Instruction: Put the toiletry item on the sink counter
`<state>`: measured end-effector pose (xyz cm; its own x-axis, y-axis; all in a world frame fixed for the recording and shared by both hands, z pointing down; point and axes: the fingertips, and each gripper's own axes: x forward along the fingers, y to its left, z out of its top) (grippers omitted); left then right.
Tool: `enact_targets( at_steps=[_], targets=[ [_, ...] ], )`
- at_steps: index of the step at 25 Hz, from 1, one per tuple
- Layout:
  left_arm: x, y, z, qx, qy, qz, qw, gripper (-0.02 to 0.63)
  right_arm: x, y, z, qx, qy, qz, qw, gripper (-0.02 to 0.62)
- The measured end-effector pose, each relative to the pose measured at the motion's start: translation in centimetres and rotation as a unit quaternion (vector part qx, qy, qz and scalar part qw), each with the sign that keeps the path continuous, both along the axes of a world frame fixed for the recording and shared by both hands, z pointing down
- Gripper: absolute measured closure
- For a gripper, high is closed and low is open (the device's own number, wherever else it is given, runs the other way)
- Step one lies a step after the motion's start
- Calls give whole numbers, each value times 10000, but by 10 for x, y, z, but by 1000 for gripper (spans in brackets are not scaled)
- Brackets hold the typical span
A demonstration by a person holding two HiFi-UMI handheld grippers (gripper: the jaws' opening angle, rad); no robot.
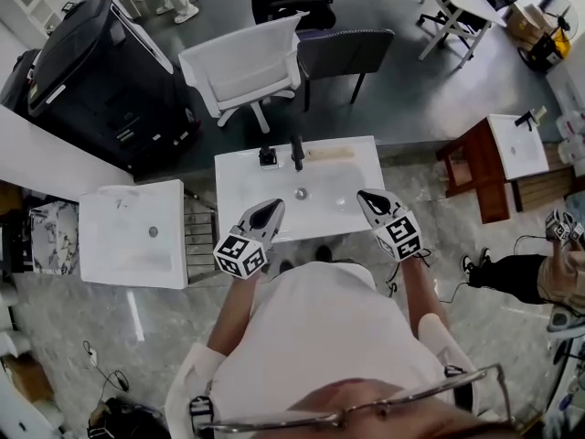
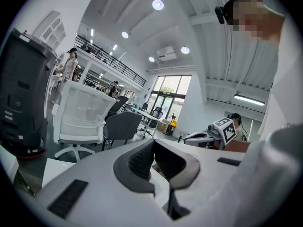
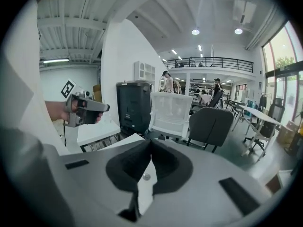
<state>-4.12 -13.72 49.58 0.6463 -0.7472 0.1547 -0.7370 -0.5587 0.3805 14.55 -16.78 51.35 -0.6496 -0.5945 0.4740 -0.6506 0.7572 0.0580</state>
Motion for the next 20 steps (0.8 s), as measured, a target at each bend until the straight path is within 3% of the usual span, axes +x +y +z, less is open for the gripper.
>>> enact_targets(
  at_steps=[7, 20],
  targets=[
    [10, -5, -3, 104, -103, 85, 9999, 601, 9, 4, -8, 72, -363, 63, 9993, 589],
    [10, -6, -5, 106, -77, 34, 9999, 601, 10, 3, -12, 91, -462, 78, 9989, 589]
  ],
)
